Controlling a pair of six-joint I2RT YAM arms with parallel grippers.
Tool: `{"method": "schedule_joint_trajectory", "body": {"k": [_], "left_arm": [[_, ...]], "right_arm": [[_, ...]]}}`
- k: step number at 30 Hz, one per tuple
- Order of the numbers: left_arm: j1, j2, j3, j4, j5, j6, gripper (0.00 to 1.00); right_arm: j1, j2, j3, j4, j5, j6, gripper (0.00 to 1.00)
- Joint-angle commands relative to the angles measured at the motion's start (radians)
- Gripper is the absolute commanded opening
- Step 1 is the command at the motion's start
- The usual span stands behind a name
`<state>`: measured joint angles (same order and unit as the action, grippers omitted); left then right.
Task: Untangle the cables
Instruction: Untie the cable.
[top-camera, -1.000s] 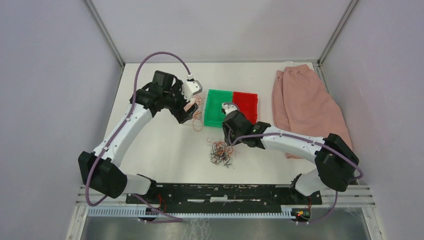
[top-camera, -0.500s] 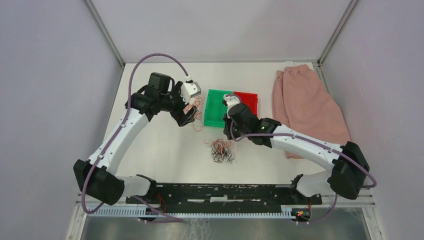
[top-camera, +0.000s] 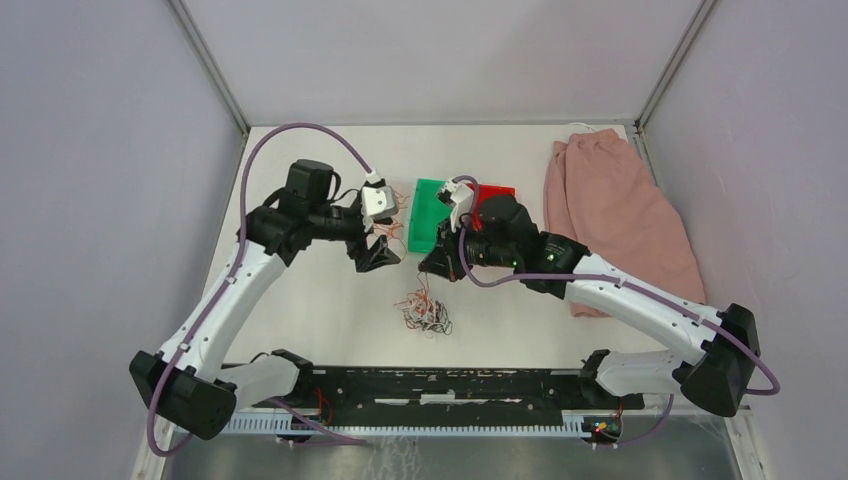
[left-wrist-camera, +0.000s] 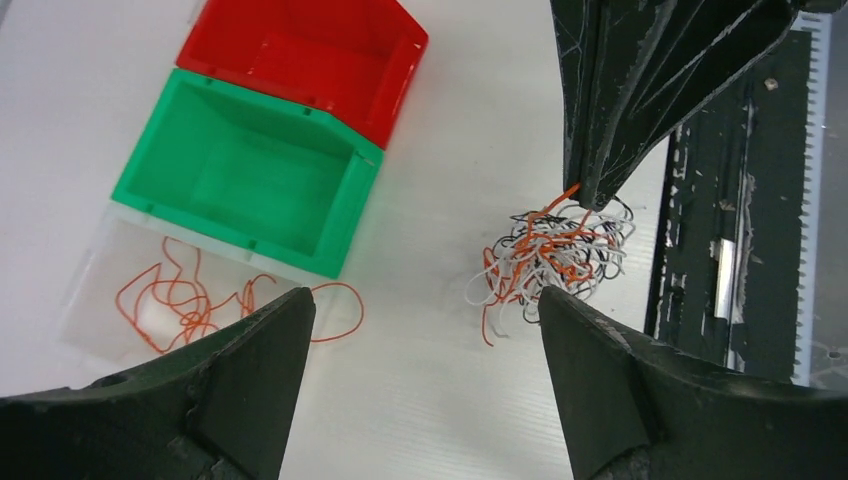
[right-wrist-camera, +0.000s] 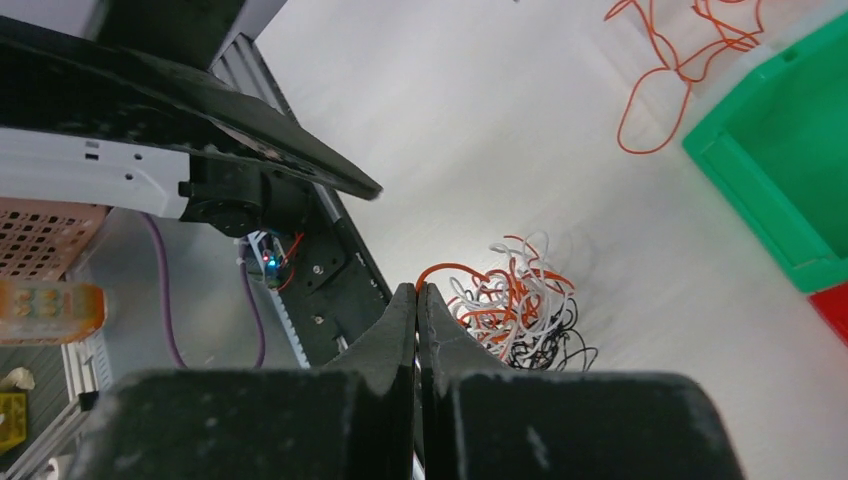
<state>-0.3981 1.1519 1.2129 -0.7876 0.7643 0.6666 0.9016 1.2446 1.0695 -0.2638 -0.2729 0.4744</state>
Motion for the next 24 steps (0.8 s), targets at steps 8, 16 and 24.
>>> {"method": "schedule_joint_trajectory", "body": {"k": [8, 16, 24], "left_arm": [[-0.118, 0.018, -0.075, 0.198, 0.057, -0.024, 0.85], [-0.143, -0.001, -0.104, 0.212, 0.098, -0.058, 0.73], [-0.158, -0.054, -0.144, 0.139, 0.144, -0.025, 0.6]], "right_arm": [[0.004, -0.034, 0.065, 0.113, -0.154, 0.012, 0.0], [0.005, -0.03, 0.089, 0.13, -0.173, 0.021, 0.0], [0.004, -0.039, 0.083, 0.13, -0.163, 0.028, 0.0]]}}
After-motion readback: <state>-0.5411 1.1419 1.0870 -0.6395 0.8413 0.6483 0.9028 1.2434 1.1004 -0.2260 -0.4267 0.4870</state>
